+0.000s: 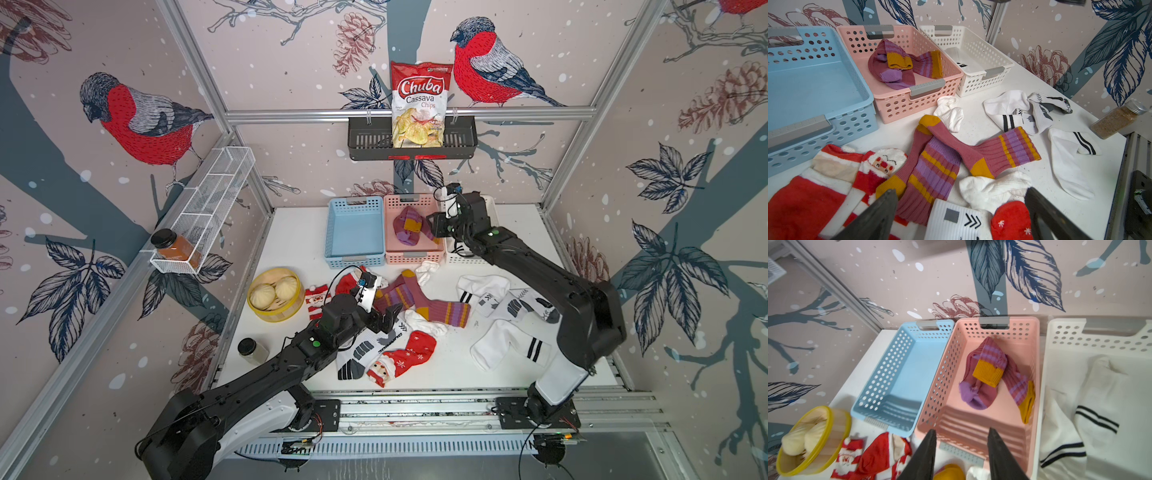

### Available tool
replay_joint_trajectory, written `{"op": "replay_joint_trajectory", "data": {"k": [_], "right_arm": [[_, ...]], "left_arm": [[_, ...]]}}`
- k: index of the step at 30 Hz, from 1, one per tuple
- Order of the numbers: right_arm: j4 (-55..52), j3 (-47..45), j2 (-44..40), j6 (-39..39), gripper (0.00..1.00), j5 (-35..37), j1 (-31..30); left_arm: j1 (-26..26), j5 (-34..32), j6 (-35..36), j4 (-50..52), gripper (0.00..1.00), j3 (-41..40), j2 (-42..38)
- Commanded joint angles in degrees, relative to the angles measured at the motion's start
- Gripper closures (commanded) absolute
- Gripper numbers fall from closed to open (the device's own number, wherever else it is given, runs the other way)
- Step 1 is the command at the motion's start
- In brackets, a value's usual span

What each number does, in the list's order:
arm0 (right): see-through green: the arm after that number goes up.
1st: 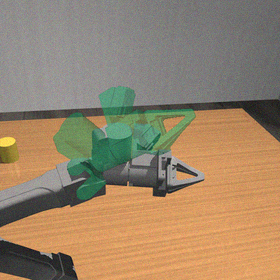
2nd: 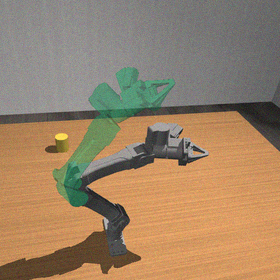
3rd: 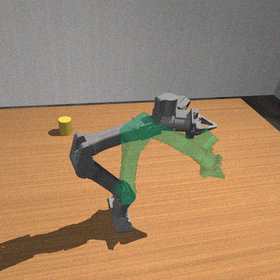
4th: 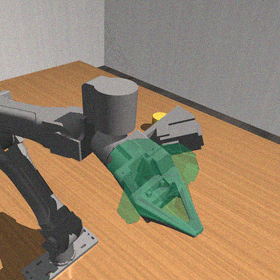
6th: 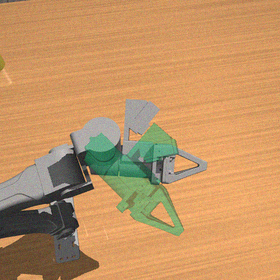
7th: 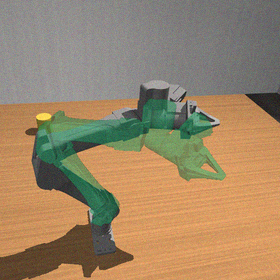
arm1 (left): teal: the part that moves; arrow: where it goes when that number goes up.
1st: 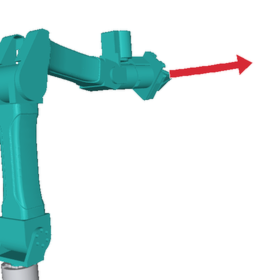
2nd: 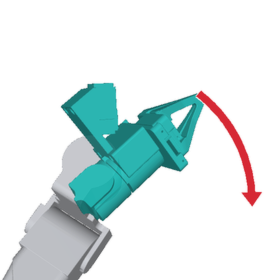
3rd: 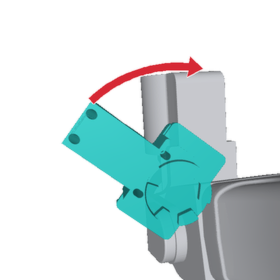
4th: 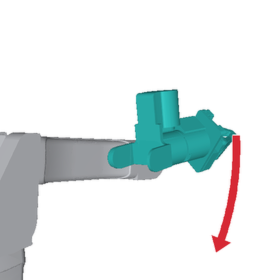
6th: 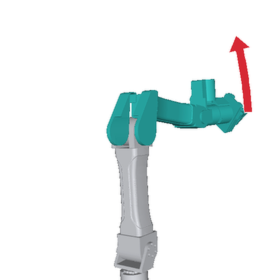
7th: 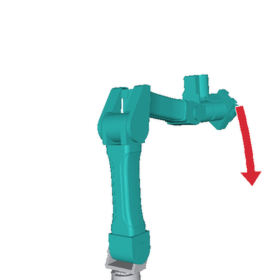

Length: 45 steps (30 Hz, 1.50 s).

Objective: Sort the socks into the basket by color
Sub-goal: Place the sock in the bin, then pick up the sock at the center of the board.

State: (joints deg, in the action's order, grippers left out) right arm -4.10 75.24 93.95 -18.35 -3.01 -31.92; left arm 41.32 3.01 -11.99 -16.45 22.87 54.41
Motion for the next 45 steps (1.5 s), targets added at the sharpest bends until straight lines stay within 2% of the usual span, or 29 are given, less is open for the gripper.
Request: {"op": "replay_joint_trajectory", "data": {"k": [1, 10, 17, 22, 25, 30, 39, 42, 45], "right_arm": [[8.9, -9.2, -7.3, -2.5, 0.56, 3.5, -2.1], [15.1, -31.3, -24.8, -7.1, 0.52, 11.2, -10.0], [16.5, -41.4, -31.9, -10.3, 0.49, 16.9, -12.9], [15.0, -42.7, -34.7, -9.9, 0.49, 19.2, -12.8], [14.7, -43.4, -36.1, -9.7, 0.48, 20.1, -12.6], [13.1, -44.0, -38.0, -10.4, 0.47, 20.8, -12.1], [12.0, -45.9, -41.5, -11.0, 0.46, 21.7, -11.2], [11.4, -46.5, -42.4, -11.2, 0.46, 22.0, -10.9], [11.1, -47.4, -43.3, -11.5, 0.46, 22.2, -10.7]], "left_arm": [[0.1, 0.2, 0.1, -2.3, 0.04, 0.6, 0.6], [0.1, 0.5, -0.1, -3.0, 0.04, 0.9, 1.9], [0.1, 0.1, -0.4, -2.3, 0.04, 1.9, 3.2], [0.1, 0.9, -0.6, -2.6, 0.04, 2.9, 6.0], [0.1, 3.4, -1.2, -3.7, 0.04, 4.3, 9.9], [0.1, 3.5, -4.0, -3.3, 0.08, 8.3, 18.4], [0.1, 9.6, -7.8, -5.9, 0.17, 16.7, 35.5], [0.1, 11.4, -8.4, -5.5, 0.21, 19.6, 39.8], [0.0, 11.1, -8.9, -5.5, 0.22, 21.0, 42.1]]}}
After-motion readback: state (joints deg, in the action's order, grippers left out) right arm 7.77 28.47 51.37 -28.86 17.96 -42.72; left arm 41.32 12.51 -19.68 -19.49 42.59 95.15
